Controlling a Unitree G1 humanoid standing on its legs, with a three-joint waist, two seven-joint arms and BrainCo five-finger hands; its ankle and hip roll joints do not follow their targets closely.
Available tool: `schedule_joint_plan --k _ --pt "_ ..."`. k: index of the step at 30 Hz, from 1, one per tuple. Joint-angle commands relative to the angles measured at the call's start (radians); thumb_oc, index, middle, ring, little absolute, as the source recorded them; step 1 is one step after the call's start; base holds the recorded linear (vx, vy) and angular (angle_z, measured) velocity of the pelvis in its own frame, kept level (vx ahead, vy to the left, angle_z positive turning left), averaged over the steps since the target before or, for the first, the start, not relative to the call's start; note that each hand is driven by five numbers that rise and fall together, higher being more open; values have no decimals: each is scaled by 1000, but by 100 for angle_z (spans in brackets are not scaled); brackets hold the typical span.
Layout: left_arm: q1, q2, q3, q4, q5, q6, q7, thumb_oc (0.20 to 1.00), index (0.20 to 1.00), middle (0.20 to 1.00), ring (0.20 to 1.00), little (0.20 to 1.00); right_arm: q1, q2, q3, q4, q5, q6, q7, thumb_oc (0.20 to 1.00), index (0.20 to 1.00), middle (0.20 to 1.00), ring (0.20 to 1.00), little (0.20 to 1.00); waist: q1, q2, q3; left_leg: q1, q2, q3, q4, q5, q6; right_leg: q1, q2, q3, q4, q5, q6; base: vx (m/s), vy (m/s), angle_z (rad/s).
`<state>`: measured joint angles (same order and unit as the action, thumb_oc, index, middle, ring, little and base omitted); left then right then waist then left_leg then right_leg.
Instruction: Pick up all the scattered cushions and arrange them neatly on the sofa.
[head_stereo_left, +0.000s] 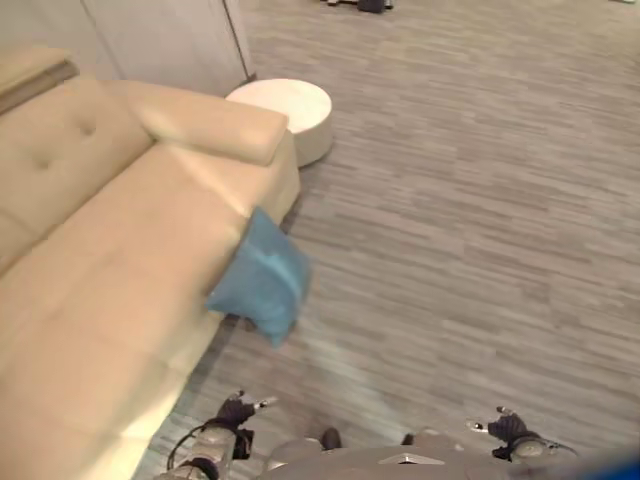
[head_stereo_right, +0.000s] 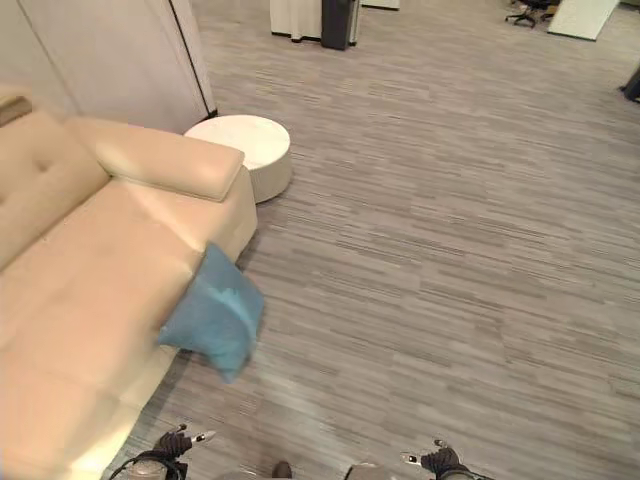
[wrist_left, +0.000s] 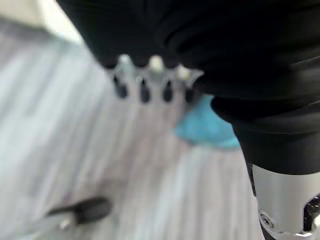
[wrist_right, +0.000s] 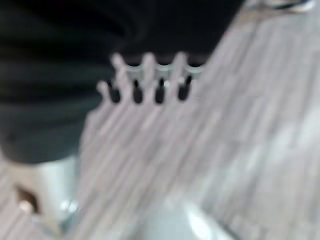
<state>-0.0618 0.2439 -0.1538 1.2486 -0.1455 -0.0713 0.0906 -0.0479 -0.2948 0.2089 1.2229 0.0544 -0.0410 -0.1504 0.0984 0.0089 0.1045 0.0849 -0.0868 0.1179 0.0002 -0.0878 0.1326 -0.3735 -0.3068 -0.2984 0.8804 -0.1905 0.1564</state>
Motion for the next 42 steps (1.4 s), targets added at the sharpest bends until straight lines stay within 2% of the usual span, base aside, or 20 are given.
schedule_joint_plan --k 1,2,4,6,8,9,11,12,13,15,16,18,21,24,26,27,29,32,39,42 --pt "21 10 32 2 -10 -18 11 1000 1000 1000 1000 1000 -36 -35 -20 -5 -3 -12 3 1000 1000 1000 1000 1000 -12 -36 36 -58 46 -82 63 -17 -102 188 113 85 -719 237 -3 575 -393 62" --pt "17 11 31 10 -10 -18 14 1000 1000 1000 1000 1000 -37 -37 -17 3 -5 -8 4 1000 1000 1000 1000 1000 -28 -38 41 -25 50 -116 45 -29 -114 158 131 140 -808 287 12 557 -422 104" --pt "22 -4 30 26 -4 -25 15 1000 1000 1000 1000 1000 -25 -39 -19 0 0 -17 6 1000 1000 1000 1000 1000 -36 -47 27 -16 61 -138 79 -56 -142 205 137 135 -841 297 3 397 -381 116" --pt "16 -16 28 12 -28 -30 12 1000 1000 1000 1000 1000 -15 -41 -36 -5 31 -34 -4 1000 1000 1000 1000 1000 -40 -57 28 -96 106 -117 243 0 -194 261 140 80 -873 282 -25 211 -349 193" --pt "8 -20 22 2 -30 -24 9 1000 1000 1000 1000 1000 -11 -40 -48 1 59 -32 -15 1000 1000 1000 1000 1000 -48 -77 41 -198 199 0 467 56 -199 332 149 1 -909 252 -64 170 -334 182" --pt "8 -21 20 1 -34 -25 9 1000 1000 1000 1000 1000 -10 -39 -45 7 60 -30 -16 1000 1000 1000 1000 1000 -46 -78 42 -211 212 33 486 53 -193 353 157 -14 -919 240 -70 261 -290 61" --pt "9 -26 6 -8 -26 -23 4 1000 1000 1000 1000 1000 12 -38 -50 14 66 -25 -13 1000 1000 1000 1000 1000 -42 -83 40 -275 221 155 388 29 -178 412 168 -72 -929 198 -70 239 -118 27" --pt "9 -26 6 -8 -26 -23 4 1000 1000 1000 1000 1000 12 -38 -50 14 66 -25 -13 1000 1000 1000 1000 1000 -42 -84 39 -276 221 155 387 29 -178 411 167 -72 -929 198 -70 309 -79 41" --pt "7 -20 -1 -18 -11 -17 -1 1000 1000 1000 1000 1000 29 -36 -63 21 70 -12 -15 1000 1000 1000 1000 1000 -54 -70 28 -285 258 333 297 57 -198 456 189 -134 -918 150 -67 216 -44 41" --pt "7 -17 -2 -18 -4 -14 -1 1000 1000 1000 1000 1000 28 -34 -65 20 72 -11 -17 1000 1000 1000 1000 1000 -57 -76 30 -284 267 371 311 66 -202 461 185 -148 -905 141 -67 149 -20 65" --pt "7 -17 -2 -18 -4 -13 -1 1000 1000 1000 1000 1000 27 -34 -65 20 72 -11 -17 1000 1000 1000 1000 1000 -57 -77 30 -285 268 371 314 65 -203 460 185 -149 -903 140 -67 159 63 52" --pt "15 -18 3 -14 -9 -12 -3 1000 1000 1000 1000 1000 33 -25 -52 21 59 -10 -14 1000 1000 1000 1000 1000 -35 -75 20 -270 214 293 265 47 -178 476 177 -162 -862 124 -63 212 128 -1" --pt "24 -14 13 -6 -4 -10 -3 1000 1000 1000 1000 1000 35 -16 -54 25 46 -10 -13 1000 1000 1000 1000 1000 -22 -79 11 -235 185 277 219 32 -160 479 159 -185 -816 113 -45 148 130 -17" --pt "25 -2 16 2 7 -5 -10 1000 1000 1000 1000 1000 18 -13 -46 22 27 -8 1 1000 1000 1000 1000 1000 -6 -72 14 -168 127 218 149 3 -113 410 77 -178 -585 159 1 146 184 26" --pt "16 9 5 3 22 -5 -10 1000 1000 1000 1000 1000 7 -11 -45 17 31 -13 6 1000 1000 1000 1000 1000 -20 -65 33 -136 107 173 126 -6 -95 343 66 -110 -458 172 13 51 107 101" --pt "13 12 1 5 22 -7 -9 1000 1000 1000 1000 1000 -1 -11 -42 13 35 -16 6 1000 1000 1000 1000 1000 -26 -55 36 -131 106 156 114 14 -88 312 88 -81 -463 181 -9 76 2 147" --pt "4 10 -16 8 27 -16 -6 1000 1000 1000 1000 1000 -15 -12 -27 1 48 -26 6 1000 1000 1000 1000 1000 -47 -48 42 -108 88 64 90 20 -96 259 162 60 -569 149 -31 151 -83 133" --pt "-11 6 -42 12 46 -22 -10 1000 1000 1000 1000 1000 -14 -21 -24 -5 65 -27 11 1000 1000 1000 1000 1000 -85 -62 44 -93 36 -71 68 26 -104 237 244 259 -763 199 -28 165 -115 158" --pt "-12 -8 -51 20 40 -26 -15 1000 1000 1000 1000 1000 -8 -27 -25 -7 76 -46 12 1000 1000 1000 1000 1000 -70 -75 22 -132 33 -143 100 35 -150 329 231 169 -862 207 -44 67 -112 113" --pt "-14 -14 -54 21 42 -23 -13 1000 1000 1000 1000 1000 -7 -30 -27 -5 81 -46 12 1000 1000 1000 1000 1000 -88 -84 32 -183 81 -49 183 18 -160 358 216 99 -883 195 -57 -44 -112 82"
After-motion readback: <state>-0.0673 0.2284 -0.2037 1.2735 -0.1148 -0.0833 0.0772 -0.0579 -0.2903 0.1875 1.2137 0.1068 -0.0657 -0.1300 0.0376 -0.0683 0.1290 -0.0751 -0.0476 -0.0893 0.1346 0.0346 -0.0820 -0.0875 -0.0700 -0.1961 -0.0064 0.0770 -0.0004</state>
